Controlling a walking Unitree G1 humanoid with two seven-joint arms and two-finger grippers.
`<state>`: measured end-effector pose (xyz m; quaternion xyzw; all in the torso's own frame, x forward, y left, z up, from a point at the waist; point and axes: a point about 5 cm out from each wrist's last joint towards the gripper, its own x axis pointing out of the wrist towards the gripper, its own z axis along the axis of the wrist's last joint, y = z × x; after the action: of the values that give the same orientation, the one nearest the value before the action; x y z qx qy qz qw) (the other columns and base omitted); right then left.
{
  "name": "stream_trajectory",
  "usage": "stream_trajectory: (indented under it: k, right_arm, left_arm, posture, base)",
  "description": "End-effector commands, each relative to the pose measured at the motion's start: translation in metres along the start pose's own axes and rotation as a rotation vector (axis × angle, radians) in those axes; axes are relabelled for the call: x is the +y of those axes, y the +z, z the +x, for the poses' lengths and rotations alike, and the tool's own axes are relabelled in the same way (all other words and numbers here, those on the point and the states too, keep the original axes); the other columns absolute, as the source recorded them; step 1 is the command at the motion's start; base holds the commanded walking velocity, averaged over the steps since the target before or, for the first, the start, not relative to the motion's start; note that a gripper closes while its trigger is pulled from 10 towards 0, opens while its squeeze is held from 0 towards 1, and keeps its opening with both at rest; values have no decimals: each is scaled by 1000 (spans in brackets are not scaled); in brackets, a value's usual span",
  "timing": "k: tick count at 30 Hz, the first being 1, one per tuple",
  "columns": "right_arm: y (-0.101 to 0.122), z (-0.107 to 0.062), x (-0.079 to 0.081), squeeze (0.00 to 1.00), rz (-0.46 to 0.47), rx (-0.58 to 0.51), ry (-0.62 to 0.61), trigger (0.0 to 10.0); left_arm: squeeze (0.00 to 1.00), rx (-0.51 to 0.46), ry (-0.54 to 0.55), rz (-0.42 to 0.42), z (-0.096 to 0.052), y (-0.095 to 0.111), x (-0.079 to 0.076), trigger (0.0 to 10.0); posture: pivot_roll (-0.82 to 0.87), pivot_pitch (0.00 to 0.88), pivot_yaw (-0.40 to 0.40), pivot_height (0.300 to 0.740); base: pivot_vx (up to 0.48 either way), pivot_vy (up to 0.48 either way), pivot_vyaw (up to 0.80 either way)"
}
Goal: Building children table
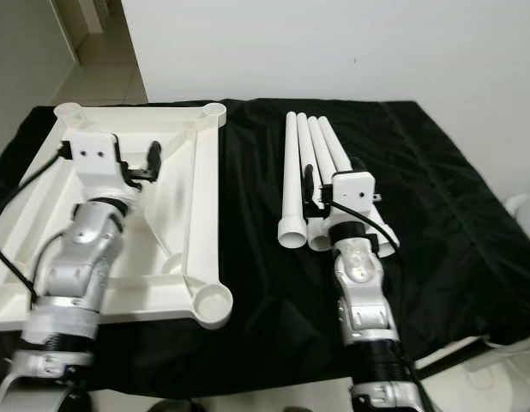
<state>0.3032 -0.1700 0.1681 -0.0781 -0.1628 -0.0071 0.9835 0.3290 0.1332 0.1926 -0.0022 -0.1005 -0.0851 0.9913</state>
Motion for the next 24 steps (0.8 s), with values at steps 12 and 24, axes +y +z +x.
stream_trajectory:
  k: [12, 24]
  right_arm:
    - [-12, 4, -6, 0, 98, 136, -76, 10000]
    - [-45, 3, -3, 0, 170, 336, 49, 10000]
  left_arm:
    - [0, 14, -321, 1, -14, 7, -43, 10000]
    - [0, 37, -482, -6, -29, 8, -74, 10000]
  posture:
    - [-96, 2, 26, 740]
    - [-106, 10, 46, 740]
  base:
    - [0, 0, 0]
    - [0, 0, 0]
